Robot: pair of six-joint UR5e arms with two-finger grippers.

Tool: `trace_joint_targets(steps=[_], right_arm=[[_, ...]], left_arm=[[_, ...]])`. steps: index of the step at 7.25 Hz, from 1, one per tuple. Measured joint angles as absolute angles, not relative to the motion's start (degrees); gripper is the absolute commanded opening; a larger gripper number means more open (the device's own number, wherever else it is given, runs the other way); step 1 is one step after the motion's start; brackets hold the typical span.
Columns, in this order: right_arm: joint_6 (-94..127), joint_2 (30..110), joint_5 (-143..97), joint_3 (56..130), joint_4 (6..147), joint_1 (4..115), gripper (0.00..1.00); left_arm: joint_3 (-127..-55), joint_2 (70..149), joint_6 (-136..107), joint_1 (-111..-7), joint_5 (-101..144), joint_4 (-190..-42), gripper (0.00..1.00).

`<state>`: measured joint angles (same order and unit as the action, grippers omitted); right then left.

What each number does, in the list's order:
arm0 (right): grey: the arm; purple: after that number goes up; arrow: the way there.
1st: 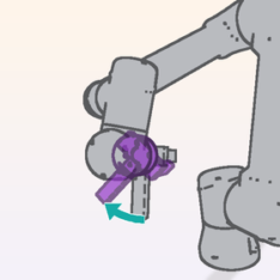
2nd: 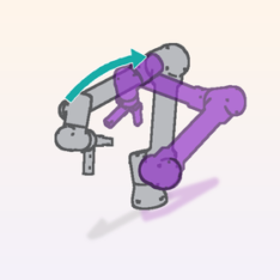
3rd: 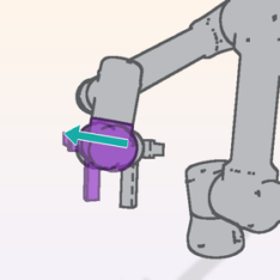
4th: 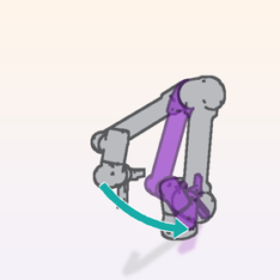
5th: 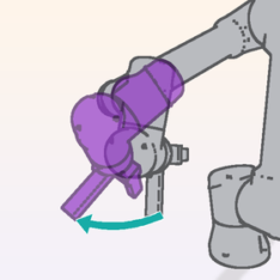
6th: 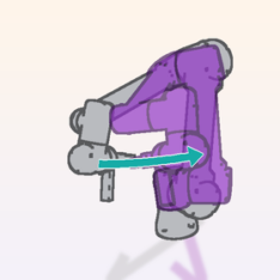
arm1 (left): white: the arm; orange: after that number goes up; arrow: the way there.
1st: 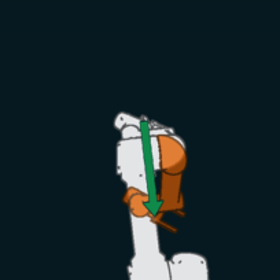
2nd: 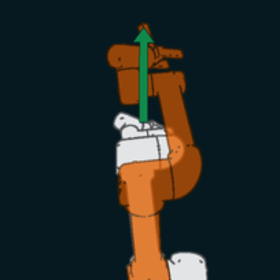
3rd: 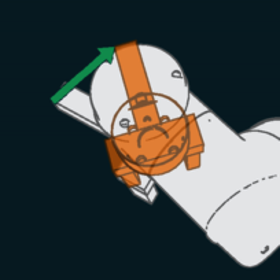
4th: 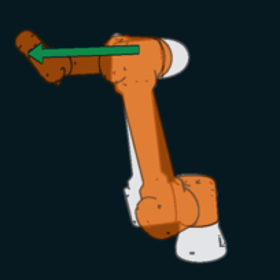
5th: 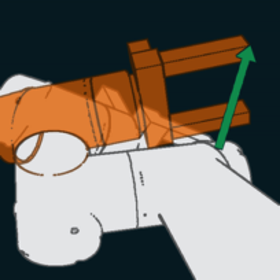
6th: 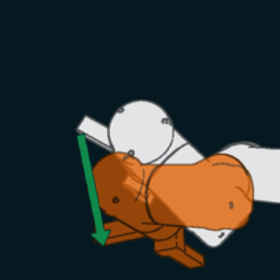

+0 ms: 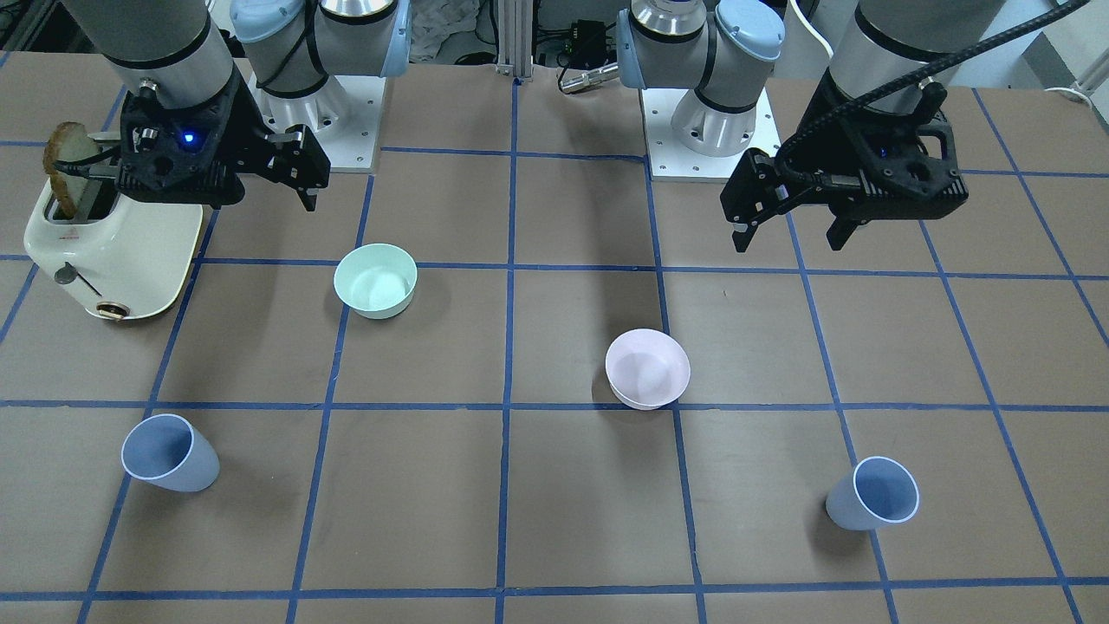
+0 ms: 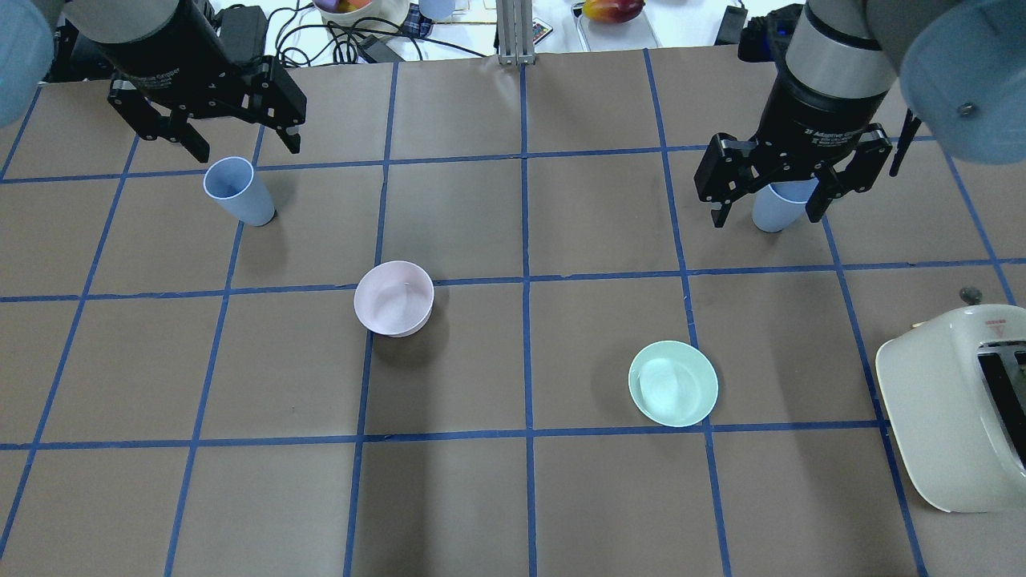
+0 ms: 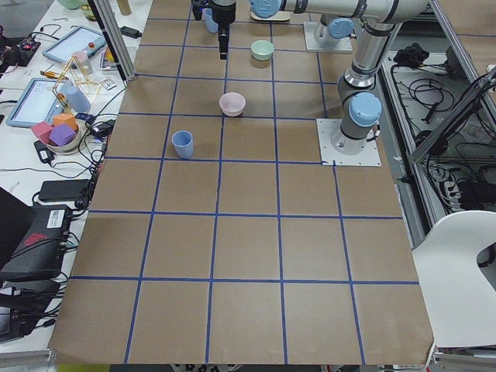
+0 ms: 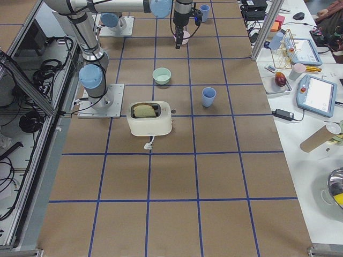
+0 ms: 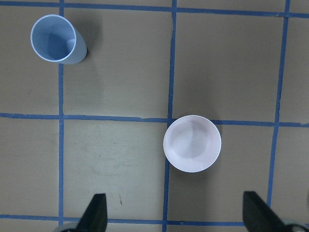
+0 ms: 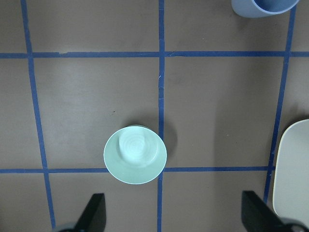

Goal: Stack blue cups with both arms

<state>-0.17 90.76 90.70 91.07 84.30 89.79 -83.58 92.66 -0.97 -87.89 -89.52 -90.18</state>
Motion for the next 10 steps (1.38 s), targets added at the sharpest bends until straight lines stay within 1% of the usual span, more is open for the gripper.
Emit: trace_joint_targets(steps=[3, 5, 6, 10], right_arm=[[0.4, 91.2, 90.7, 90.9, 84.1, 89.3, 1.0], [0.4, 91.2, 90.7, 90.9, 84.1, 89.4, 1.0], [0.4, 91.2, 90.7, 90.9, 84.1, 89.4, 1.0], [0.3, 90.1, 90.6, 90.4, 84.8, 88.9, 1.0]], left_arm=[[-83.4, 92.6, -0.8, -87.8, -89.6, -90.1, 1.0], [-82.7, 94.3, 0.5, -86.9, -89.7, -89.0, 1.0], [-82.3, 97.0, 3.1, -86.1, -89.9, -86.6, 1.0], [-81.4, 112.8, 22.8, -78.5, -90.0, -71.2, 1.0]])
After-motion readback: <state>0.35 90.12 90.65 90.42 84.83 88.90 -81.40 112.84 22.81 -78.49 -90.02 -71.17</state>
